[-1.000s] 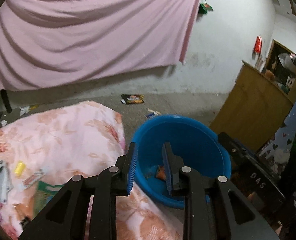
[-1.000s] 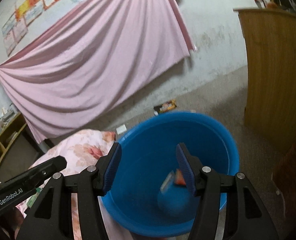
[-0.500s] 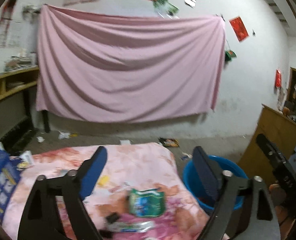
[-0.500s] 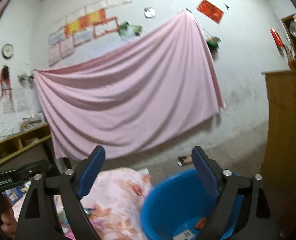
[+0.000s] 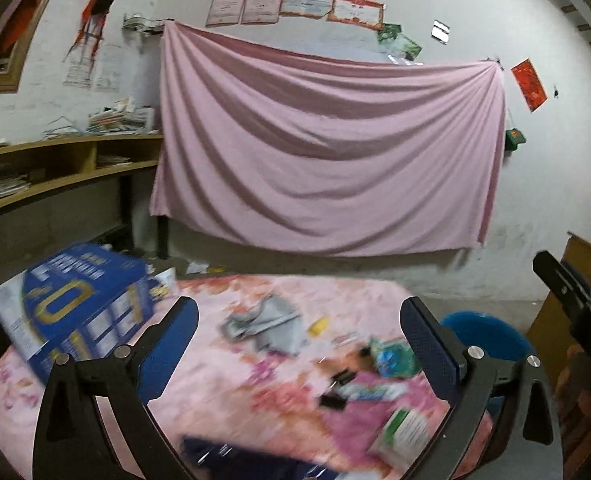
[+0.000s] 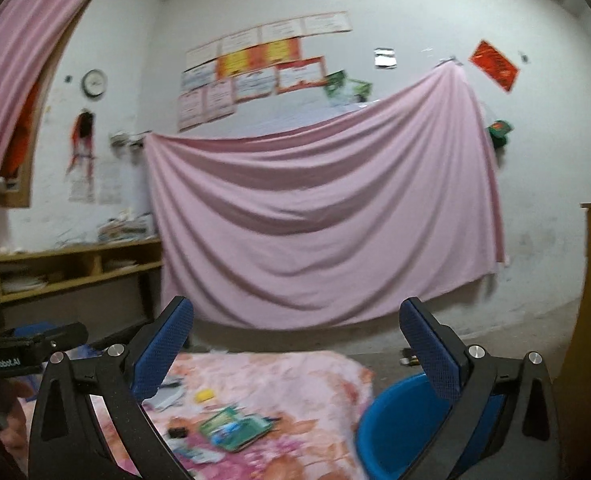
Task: Collect trash
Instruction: 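Move both tools back over the bed toward the remaining trash, then grasp the dark blue snack bag with the left tool while the right tool grasps the green leaflet, then carry both items over the blue basin and open both tools to drop them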
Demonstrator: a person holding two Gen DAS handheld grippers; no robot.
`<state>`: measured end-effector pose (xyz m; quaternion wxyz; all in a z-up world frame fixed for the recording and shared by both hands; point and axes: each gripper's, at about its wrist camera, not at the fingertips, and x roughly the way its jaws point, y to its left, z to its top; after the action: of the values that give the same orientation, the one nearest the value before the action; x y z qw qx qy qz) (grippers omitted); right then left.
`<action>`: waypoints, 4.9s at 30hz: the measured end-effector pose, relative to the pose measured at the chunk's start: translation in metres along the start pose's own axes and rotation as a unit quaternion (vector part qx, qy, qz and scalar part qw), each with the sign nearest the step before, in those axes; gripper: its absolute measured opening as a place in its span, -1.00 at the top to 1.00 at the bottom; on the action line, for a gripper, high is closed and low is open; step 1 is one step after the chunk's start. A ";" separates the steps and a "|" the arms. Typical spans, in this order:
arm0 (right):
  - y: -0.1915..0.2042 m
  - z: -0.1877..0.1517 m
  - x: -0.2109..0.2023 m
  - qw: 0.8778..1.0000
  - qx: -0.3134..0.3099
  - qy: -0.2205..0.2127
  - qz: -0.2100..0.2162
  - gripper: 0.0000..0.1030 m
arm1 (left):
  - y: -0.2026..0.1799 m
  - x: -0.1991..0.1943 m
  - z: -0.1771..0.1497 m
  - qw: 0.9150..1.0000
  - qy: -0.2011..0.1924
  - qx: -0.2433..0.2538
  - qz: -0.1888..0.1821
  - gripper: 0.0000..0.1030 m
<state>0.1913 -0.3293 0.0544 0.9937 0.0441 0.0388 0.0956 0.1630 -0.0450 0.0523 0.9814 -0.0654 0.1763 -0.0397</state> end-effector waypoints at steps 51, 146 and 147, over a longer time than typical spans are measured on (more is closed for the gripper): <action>0.068 -0.110 0.044 0.903 -0.078 0.378 0.190 -0.54 | 0.035 0.069 -0.067 0.950 0.260 -0.152 -0.083 0.32; -0.193 -0.081 0.023 0.944 0.229 0.178 -0.157 -0.35 | -0.242 0.202 -0.022 0.934 0.234 0.100 -0.251 0.28; -0.194 -0.081 0.024 0.944 0.229 0.178 -0.158 -0.35 | -0.241 0.201 -0.022 0.934 0.234 0.100 -0.249 0.28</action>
<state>0.2437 -0.5076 -0.0456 0.9358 0.2465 0.2427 -0.0677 0.3304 -0.3062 -0.0023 0.8724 0.0021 0.3743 -0.3143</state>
